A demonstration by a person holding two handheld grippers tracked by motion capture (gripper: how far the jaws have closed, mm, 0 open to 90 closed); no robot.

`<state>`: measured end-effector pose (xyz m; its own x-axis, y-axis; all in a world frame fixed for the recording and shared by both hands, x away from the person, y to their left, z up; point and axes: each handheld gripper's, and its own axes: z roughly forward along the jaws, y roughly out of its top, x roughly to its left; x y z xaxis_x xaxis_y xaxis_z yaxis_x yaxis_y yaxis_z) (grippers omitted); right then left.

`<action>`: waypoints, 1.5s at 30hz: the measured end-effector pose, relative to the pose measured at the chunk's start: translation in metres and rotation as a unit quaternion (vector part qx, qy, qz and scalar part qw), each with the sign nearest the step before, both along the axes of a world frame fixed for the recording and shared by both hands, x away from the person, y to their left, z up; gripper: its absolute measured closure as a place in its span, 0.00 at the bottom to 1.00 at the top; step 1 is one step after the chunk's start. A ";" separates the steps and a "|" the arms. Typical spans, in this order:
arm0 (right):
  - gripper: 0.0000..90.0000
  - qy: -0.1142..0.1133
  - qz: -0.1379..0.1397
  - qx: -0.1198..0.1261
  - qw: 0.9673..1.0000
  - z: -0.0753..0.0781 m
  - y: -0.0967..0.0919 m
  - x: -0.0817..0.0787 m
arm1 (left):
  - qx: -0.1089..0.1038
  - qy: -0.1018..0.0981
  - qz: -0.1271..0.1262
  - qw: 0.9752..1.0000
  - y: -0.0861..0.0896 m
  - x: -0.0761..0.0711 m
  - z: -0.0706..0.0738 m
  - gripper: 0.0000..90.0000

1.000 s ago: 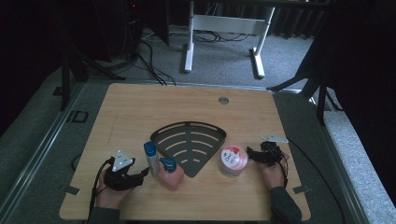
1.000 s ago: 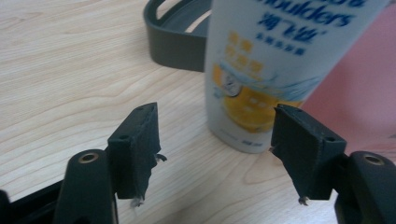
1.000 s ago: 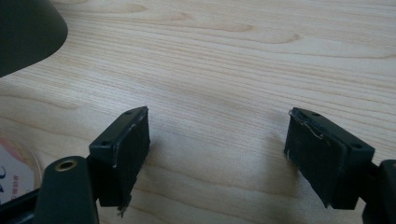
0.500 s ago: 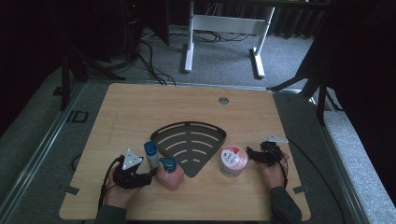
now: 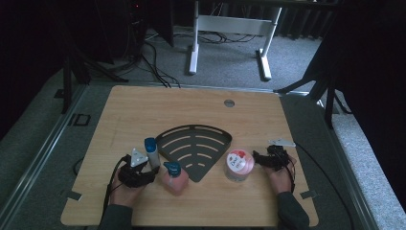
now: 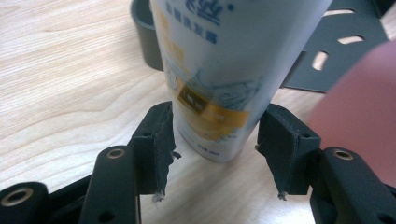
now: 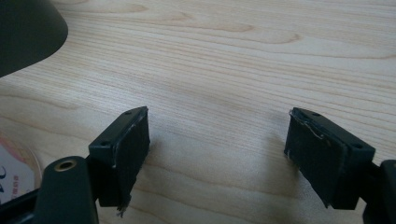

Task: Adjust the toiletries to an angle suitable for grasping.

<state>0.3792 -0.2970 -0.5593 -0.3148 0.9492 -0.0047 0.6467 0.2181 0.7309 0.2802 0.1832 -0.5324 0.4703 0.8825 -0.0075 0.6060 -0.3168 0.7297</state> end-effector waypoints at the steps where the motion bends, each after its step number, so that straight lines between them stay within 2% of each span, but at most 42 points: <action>1: 0.24 0.000 0.000 0.000 1.000 0.000 0.000 0.000 | 0.002 0.000 0.002 1.000 0.001 0.002 0.000 0.53; 5: 0.24 0.000 0.000 0.000 1.000 0.000 0.000 0.000 | 0.008 0.004 0.019 1.000 0.003 0.008 -0.001 0.56; 12: 0.24 0.000 0.000 0.000 1.000 0.000 0.000 0.000 | 0.022 0.012 0.028 0.999 0.007 0.015 -0.006 0.60; 19: 0.24 0.000 0.001 0.000 1.000 0.000 0.000 0.000 | 0.022 0.014 0.038 0.999 0.010 0.020 -0.008 0.61; 22: 0.24 0.000 0.001 0.000 1.000 0.000 0.000 0.000 | 0.021 0.016 0.046 0.999 0.010 0.017 -0.007 0.59; 25: 0.23 0.000 0.001 0.000 1.000 0.000 0.000 0.000 | 0.007 0.014 0.051 0.999 0.011 0.008 -0.003 0.54; 27: 0.23 0.000 0.001 0.000 1.000 0.000 0.000 0.000 | 0.004 0.009 0.046 0.999 0.010 0.000 0.000 0.54; 30: 0.23 0.000 0.001 0.000 1.000 0.000 0.000 0.000 | 0.001 0.006 0.042 0.999 0.010 -0.004 0.002 0.54; 31: 0.23 0.000 0.001 0.000 1.000 0.000 0.000 0.000 | -0.009 -0.001 0.030 1.000 0.006 -0.012 0.006 0.53; 35: 0.23 0.000 0.001 0.000 1.000 0.000 0.000 0.000 | -0.017 -0.005 0.006 1.000 -0.001 -0.020 0.010 0.52; 41: 0.23 0.000 0.001 0.000 1.000 0.000 0.000 0.000 | -0.030 -0.012 -0.011 0.999 -0.007 -0.028 0.017 0.49; 45: 0.23 0.000 0.001 0.000 1.000 0.000 0.000 0.000 | -0.035 -0.025 -0.028 0.999 -0.008 -0.037 0.025 0.48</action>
